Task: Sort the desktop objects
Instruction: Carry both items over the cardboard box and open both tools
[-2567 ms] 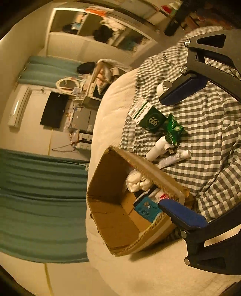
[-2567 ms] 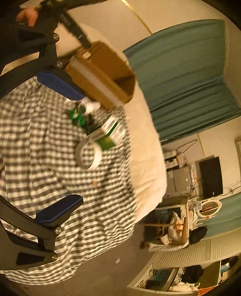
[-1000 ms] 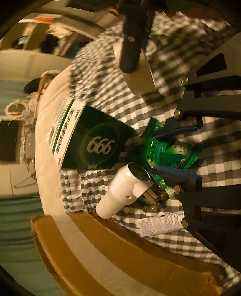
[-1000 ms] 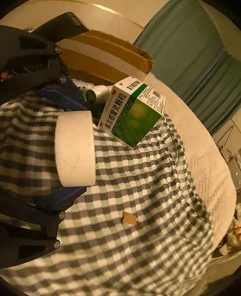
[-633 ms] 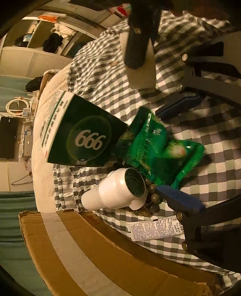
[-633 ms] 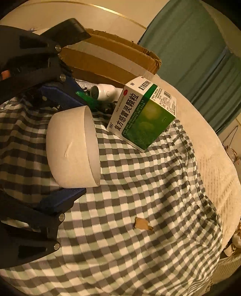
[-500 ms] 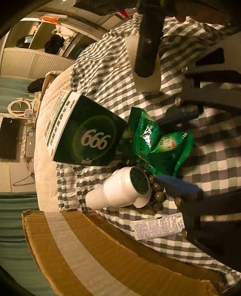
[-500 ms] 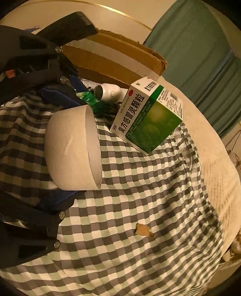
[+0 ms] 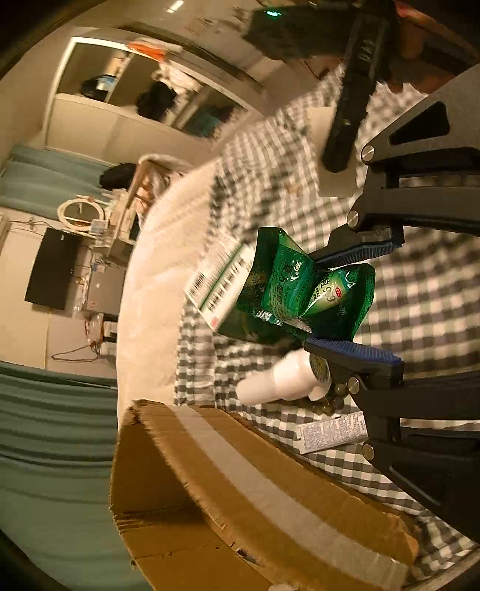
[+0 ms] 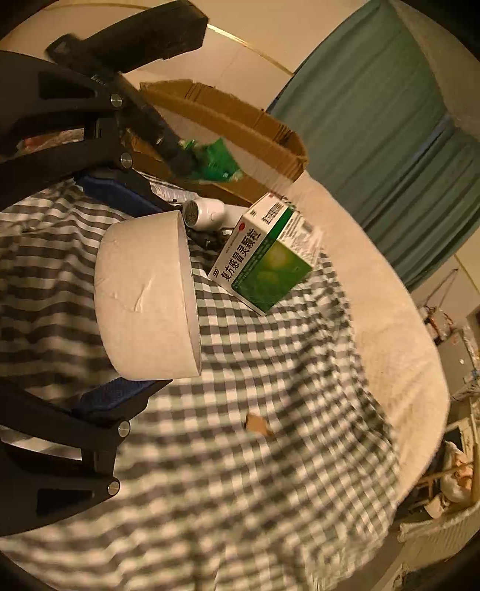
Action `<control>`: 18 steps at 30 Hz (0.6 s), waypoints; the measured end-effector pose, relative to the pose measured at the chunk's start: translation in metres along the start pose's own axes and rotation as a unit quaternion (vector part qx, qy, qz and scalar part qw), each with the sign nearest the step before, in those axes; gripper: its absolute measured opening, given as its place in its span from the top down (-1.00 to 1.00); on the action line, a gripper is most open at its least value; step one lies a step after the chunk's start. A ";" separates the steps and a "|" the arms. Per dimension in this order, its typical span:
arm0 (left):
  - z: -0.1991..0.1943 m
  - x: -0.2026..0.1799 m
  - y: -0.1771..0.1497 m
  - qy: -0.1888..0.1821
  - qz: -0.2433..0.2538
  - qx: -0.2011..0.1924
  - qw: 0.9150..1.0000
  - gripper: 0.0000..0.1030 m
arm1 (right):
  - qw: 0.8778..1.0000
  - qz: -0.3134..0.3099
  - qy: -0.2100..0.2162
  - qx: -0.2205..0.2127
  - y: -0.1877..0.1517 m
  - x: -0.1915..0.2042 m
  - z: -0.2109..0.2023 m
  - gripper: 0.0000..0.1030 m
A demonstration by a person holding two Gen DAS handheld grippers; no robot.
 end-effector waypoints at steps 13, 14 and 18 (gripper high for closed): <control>-0.112 0.034 0.056 0.028 -0.066 -0.101 0.992 0.23 | 1.000 -0.012 -0.013 -0.019 -0.023 0.032 -0.084 -0.52; -0.118 0.038 0.062 0.030 -0.067 -0.106 0.992 0.23 | 0.999 -0.020 -0.010 -0.023 -0.018 0.043 -0.088 -0.52; -0.144 0.066 0.091 0.045 -0.064 -0.139 0.987 0.23 | 0.997 -0.066 0.011 -0.035 0.006 0.100 -0.097 -0.52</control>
Point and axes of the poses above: each gripper's, at about its wrist camera, not at the fingertips, and z roughly the way its jaws point, x to its left, y to its top, the point moved 5 cm from there along z, roughly the way its jaws point, and after that the axes turned 10 degrees about -x, right-handed, at the moved point
